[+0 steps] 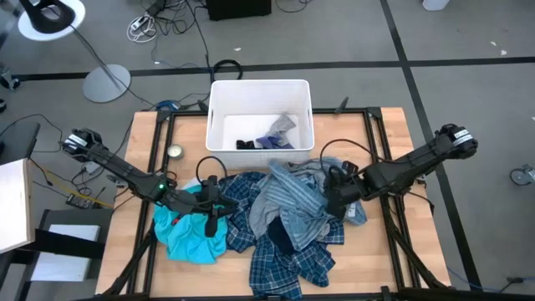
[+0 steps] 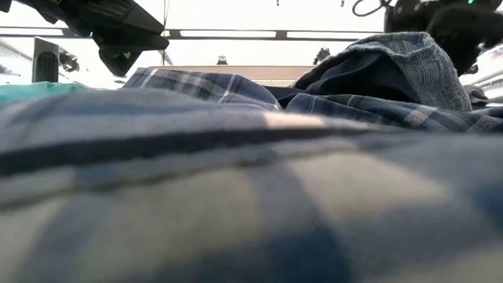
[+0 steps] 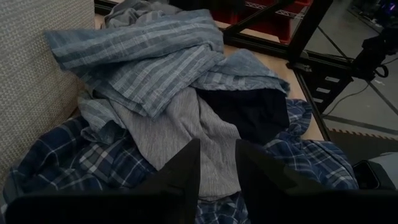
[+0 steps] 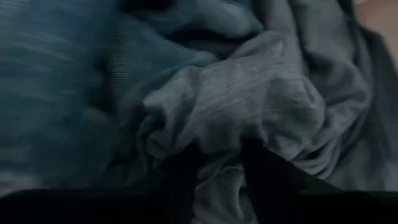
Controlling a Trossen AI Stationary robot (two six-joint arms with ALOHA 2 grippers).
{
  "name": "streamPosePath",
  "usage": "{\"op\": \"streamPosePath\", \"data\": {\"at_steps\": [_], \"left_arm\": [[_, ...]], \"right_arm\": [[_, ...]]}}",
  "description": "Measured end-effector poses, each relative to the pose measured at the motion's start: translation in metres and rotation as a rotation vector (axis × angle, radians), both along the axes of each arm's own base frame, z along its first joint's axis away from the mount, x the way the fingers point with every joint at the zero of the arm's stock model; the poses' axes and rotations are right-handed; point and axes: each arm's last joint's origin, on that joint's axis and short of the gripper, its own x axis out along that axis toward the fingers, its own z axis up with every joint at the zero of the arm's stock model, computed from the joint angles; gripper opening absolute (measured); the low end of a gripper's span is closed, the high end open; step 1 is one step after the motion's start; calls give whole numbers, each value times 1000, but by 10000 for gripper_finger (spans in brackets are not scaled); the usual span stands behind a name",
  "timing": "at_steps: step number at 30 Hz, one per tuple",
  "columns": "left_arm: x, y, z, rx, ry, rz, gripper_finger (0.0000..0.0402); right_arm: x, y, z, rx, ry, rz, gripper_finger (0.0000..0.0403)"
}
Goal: Sort clothes
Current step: Put the gray shirt into the white bin
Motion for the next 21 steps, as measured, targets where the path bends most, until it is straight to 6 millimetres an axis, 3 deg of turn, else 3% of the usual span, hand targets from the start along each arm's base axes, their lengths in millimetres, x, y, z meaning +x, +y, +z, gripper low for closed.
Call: {"op": "streamPosePath", "data": {"at_steps": [4, 6, 9, 17, 21], "left_arm": [[0, 0, 0, 0, 0, 0, 107], [0, 0, 0, 0, 0, 0, 107], [0, 0, 0, 0, 0, 0, 107], [0, 0, 0, 0, 0, 0, 107], [0, 0, 0, 0, 0, 0, 107]], "right_arm": [[2, -10, 2, -22, 20, -2, 25], [4, -12, 15, -16, 6, 2, 14], [7, -13, 48, -31, -33, 20, 6], [2, -20, 165, -175, -284, 15, 2], [4, -21, 208, -206, -420, 42, 1]]}}
